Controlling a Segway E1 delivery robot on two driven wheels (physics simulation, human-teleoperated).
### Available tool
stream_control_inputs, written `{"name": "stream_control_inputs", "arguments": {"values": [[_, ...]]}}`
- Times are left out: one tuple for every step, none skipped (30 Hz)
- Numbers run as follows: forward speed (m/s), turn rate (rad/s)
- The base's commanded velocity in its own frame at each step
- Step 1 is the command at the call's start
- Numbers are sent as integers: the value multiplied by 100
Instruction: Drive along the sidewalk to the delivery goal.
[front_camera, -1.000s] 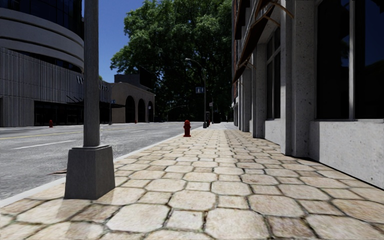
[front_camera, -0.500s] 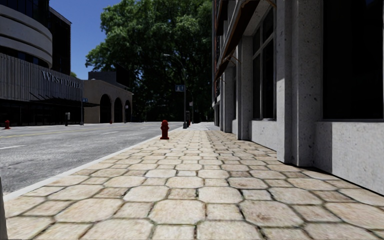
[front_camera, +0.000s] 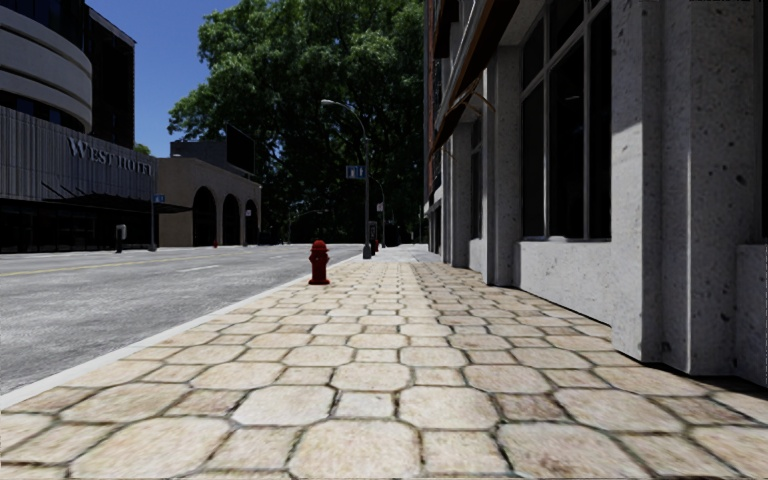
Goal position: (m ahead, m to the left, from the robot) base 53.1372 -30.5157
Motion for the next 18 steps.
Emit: {"name": "stream_control_inputs", "arguments": {"values": [[200,0],[200,0],[200,0],[200,0],[200,0],[200,0],[200,0],[200,0],[200,0],[200,0],[200,0],[200,0],[200,0],[200,0],[200,0],[200,0],[200,0],[200,0]]}}
